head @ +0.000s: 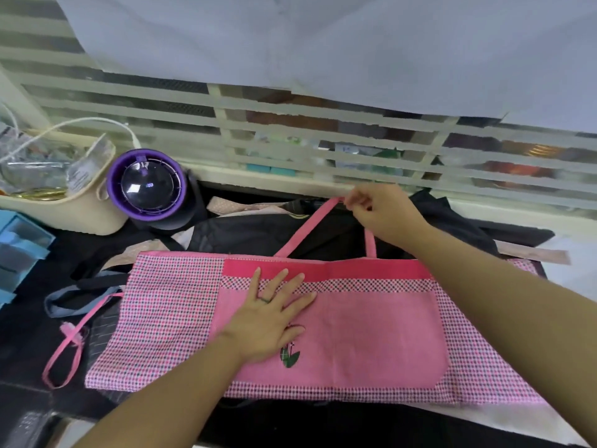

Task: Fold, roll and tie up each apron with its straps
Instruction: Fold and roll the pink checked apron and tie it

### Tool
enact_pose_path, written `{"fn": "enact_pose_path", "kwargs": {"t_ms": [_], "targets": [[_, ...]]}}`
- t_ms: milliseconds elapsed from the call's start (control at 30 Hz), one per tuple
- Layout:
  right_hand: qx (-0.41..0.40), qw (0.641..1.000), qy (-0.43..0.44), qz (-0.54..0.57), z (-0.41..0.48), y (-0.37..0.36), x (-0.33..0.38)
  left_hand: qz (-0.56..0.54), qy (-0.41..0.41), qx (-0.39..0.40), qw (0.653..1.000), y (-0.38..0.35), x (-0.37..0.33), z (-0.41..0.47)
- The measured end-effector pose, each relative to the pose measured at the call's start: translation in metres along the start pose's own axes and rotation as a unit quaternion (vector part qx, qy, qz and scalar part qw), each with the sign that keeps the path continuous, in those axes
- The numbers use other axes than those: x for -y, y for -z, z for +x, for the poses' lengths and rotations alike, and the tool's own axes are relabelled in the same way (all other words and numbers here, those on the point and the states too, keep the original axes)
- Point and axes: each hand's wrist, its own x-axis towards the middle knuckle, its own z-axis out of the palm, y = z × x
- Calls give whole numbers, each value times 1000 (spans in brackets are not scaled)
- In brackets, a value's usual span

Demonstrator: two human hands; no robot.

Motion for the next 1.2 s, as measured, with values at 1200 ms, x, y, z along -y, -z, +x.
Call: {"fn": "enact_pose_path", "kwargs": {"t_ms": [1200], "targets": [[-294,777,-495,254,-146,73,-159,-111,31,87,990,19,-90,82]]}}
